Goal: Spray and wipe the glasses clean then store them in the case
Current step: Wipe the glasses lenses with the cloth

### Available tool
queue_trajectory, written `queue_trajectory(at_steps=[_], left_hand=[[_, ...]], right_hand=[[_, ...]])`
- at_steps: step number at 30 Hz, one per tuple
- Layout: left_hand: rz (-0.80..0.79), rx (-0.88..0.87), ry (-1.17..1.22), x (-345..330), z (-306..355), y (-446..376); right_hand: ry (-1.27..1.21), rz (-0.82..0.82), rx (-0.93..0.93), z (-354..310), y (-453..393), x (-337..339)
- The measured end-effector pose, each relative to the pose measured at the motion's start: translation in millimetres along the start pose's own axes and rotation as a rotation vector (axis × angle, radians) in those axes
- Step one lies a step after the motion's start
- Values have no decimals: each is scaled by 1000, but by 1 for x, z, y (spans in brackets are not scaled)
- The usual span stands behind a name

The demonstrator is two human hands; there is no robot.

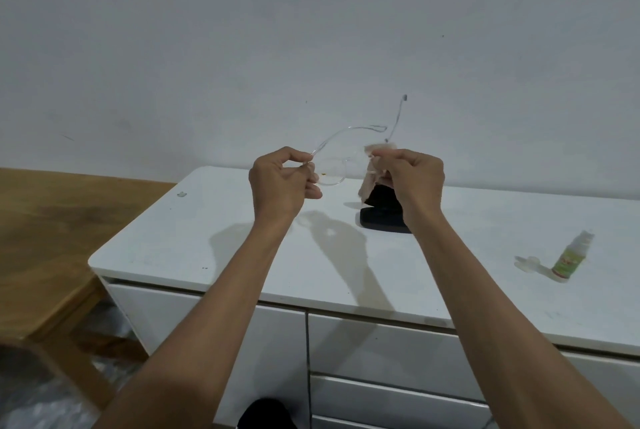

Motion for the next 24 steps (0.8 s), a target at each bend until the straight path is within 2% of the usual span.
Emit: queue_trajectory(at_steps=[4, 9, 13, 17, 24], left_hand=[[-13, -37, 11, -4, 8, 3], [-1, -90, 34, -7, 10, 5], [31, -101, 98, -5, 9, 0], [50, -78, 98, -2, 4, -3], [43, 68, 128, 6, -15, -4]], right_hand=[[-226, 152, -8, 1, -2, -15], [-310, 154, -11, 0, -9, -31], [-184, 7, 25, 2, -13, -29], [-136, -202, -25, 10, -13, -22], [12, -435, -61, 12, -7, -3]])
Point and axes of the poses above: each hand's wrist, its own y-axis away from the middle knuckle, its own x-axis out of the back of the hand, z = x × y, the point moved 2 cm from there along -y, towards the middle knuckle, and after that the axes turned 10 degrees about x, right-handed, at the moved point
